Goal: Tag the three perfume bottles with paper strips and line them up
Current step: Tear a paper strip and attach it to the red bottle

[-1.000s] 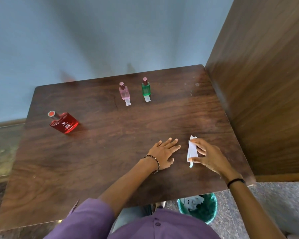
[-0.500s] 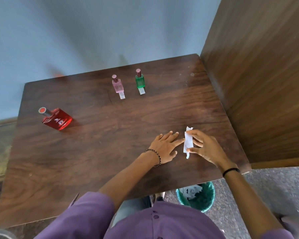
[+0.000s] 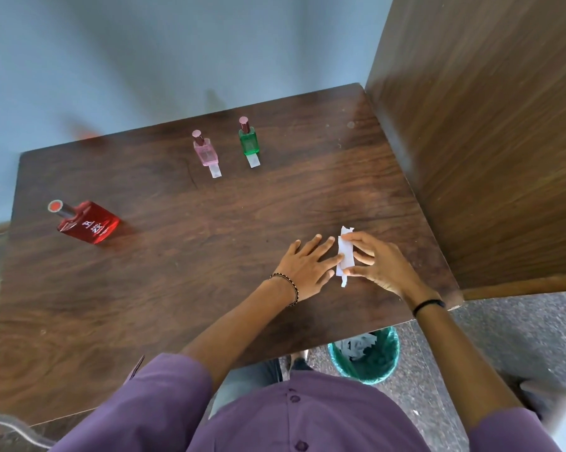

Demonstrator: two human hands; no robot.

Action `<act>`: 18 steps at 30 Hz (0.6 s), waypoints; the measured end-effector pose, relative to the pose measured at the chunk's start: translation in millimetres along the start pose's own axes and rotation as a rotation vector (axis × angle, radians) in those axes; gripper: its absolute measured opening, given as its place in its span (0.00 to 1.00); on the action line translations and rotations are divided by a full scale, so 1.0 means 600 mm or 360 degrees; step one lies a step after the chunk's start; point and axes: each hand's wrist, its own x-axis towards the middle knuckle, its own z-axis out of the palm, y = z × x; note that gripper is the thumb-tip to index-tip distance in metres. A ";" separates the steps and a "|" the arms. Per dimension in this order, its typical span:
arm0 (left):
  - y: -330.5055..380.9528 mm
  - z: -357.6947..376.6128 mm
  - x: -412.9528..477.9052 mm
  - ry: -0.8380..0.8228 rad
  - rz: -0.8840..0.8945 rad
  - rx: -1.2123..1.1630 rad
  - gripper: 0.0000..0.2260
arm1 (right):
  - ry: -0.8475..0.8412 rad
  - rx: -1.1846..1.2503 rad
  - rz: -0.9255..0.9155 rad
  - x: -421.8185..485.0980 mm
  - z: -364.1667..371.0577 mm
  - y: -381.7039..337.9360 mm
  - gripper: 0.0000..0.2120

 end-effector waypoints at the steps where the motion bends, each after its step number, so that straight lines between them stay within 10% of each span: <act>1: -0.002 0.002 -0.001 -0.0009 0.0010 0.0007 0.22 | -0.0003 -0.0002 0.0002 0.001 -0.001 0.001 0.34; 18: -0.002 0.006 -0.001 -0.0036 0.0061 0.0080 0.23 | 0.0305 -0.0506 -0.0277 -0.005 0.016 0.011 0.16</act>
